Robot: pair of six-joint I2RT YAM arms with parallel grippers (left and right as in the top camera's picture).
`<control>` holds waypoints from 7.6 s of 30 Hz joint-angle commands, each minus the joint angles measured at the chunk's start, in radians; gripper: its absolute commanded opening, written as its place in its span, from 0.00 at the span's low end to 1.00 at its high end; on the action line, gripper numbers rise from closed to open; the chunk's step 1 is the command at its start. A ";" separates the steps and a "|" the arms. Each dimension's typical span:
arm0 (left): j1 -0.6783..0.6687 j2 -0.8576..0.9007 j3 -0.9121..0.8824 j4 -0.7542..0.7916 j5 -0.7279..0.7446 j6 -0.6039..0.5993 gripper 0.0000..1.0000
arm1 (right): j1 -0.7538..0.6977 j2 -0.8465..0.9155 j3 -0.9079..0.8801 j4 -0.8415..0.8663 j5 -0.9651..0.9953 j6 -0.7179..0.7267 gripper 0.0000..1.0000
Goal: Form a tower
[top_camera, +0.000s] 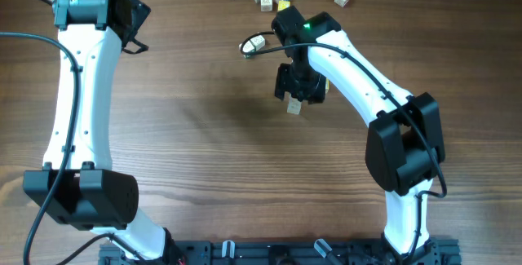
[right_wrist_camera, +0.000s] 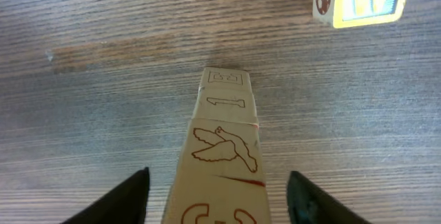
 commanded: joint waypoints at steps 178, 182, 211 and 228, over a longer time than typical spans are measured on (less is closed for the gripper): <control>0.003 0.010 0.004 0.000 -0.027 0.013 1.00 | 0.002 0.026 -0.099 0.133 -0.024 0.026 0.60; 0.003 0.010 0.004 0.000 -0.027 0.013 1.00 | 0.002 0.026 -0.099 0.133 -0.024 0.027 0.58; 0.003 0.010 0.004 0.000 -0.027 0.013 1.00 | 0.001 0.026 -0.099 0.130 -0.023 0.025 0.44; 0.003 0.010 0.004 0.000 -0.027 0.013 1.00 | -0.006 0.026 -0.099 0.114 -0.023 0.024 0.41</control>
